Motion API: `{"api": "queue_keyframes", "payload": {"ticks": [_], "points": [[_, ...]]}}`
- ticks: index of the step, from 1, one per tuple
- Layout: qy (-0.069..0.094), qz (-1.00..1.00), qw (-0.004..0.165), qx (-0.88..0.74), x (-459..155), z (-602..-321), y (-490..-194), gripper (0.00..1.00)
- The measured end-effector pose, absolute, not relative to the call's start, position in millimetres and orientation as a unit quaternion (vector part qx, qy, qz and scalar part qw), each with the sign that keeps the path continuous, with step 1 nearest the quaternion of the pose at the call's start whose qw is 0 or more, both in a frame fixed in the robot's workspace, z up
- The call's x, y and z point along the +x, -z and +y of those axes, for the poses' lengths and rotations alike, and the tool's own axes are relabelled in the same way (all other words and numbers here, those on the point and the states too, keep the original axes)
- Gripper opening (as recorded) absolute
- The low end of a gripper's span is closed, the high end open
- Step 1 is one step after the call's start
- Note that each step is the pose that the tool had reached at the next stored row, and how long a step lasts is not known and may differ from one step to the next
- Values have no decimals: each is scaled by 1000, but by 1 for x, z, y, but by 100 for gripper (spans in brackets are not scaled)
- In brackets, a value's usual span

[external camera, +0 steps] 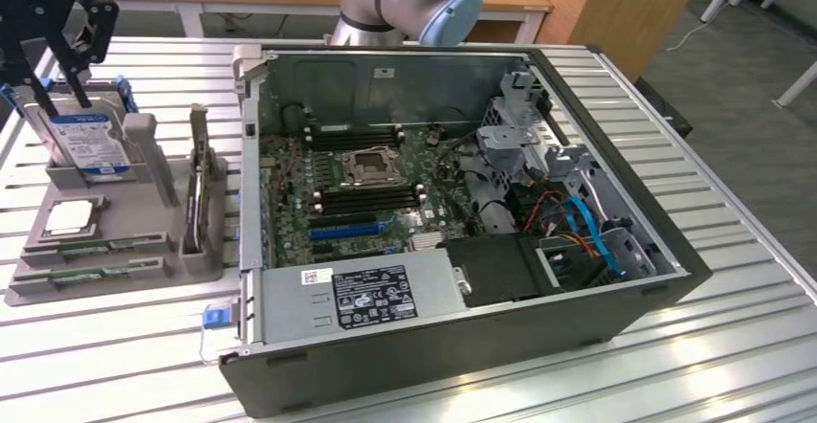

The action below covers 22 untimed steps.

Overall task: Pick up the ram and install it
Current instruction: 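Pick up the ram and move it above insertion slot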

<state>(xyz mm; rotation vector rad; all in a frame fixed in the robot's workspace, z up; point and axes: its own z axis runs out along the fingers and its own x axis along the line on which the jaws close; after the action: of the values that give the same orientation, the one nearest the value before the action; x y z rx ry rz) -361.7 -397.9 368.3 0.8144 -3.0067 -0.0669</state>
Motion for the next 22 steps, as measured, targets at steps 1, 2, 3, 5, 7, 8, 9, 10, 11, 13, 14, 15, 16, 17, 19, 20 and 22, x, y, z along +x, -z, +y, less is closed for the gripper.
{"api": "queue_keyframes", "payload": {"ticks": [1,2,3,5,7,8,9,10,11,13,14,15,16,17,19,20,22], "points": [[21,-963,13,270,-362,-398,-368,32],[21,-960,13,279,-362,-398,-368,32],[21,-958,13,287,-362,-398,-367,32],[21,-952,14,305,-362,-398,-366,32],[21,-946,14,322,-362,-398,-366,32],[20,-943,14,331,-362,-398,-365,32],[20,-940,15,339,-362,-398,-365,32],[20,-937,15,348,-362,-398,-365,32],[20,-934,15,357,-362,-398,-364,32],[20,-927,15,373,-362,-398,-364,32],[20,-924,16,382,-362,-398,-363,32],[20,-920,16,390,-362,-398,-363,32],[19,-917,16,398,-362,-398,-362,32],[19,-913,16,407,-362,-398,-362,32],[19,-902,17,431,-362,-398,-361,32],[19,-898,17,440,-362,-398,-361,32],[18,-889,17,456,-362,-398,-360,32]]}}
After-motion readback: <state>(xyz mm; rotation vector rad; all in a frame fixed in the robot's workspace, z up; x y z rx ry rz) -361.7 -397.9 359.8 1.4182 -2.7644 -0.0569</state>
